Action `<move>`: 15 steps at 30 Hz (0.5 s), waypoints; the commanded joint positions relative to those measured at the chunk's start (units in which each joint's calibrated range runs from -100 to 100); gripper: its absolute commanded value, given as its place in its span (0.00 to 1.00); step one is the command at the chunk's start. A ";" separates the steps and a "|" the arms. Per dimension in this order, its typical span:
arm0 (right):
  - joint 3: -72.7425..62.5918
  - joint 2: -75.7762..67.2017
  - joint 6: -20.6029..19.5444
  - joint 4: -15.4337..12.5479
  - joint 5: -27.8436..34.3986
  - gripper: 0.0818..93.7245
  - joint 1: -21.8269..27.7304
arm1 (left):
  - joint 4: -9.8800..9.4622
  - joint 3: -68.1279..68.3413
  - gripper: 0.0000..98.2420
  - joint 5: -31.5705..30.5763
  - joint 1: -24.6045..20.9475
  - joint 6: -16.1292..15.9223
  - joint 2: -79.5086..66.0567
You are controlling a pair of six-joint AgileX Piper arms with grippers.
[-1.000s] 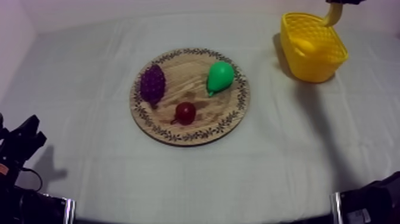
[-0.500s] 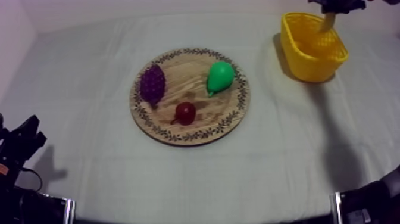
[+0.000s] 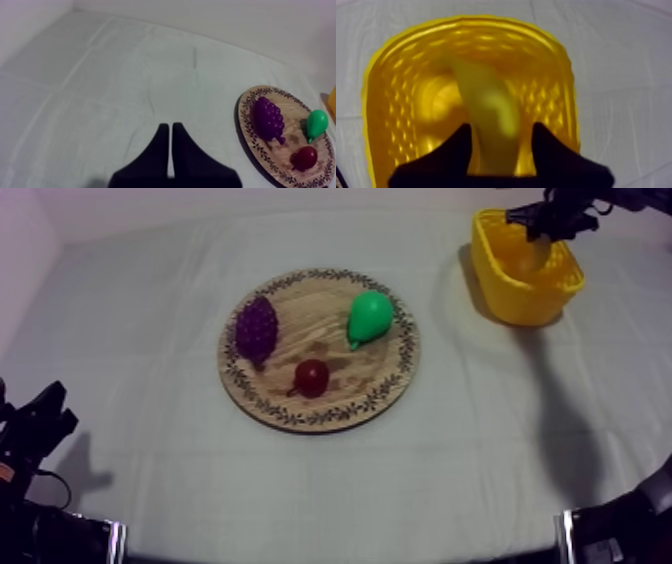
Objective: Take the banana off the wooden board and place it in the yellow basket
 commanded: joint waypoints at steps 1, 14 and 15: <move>0.60 -1.42 0.53 -0.39 -0.19 0.54 0.01 | 0.00 -0.04 0.00 -0.01 -0.01 0.01 0.00; 19.96 -31.08 1.58 -4.06 -8.36 0.08 1.02 | 0.00 -0.04 0.00 -0.01 -0.01 0.00 0.00; 22.82 -34.17 1.21 -3.84 -9.61 0.05 1.04 | 0.00 -0.04 0.00 -0.01 -0.01 0.00 0.00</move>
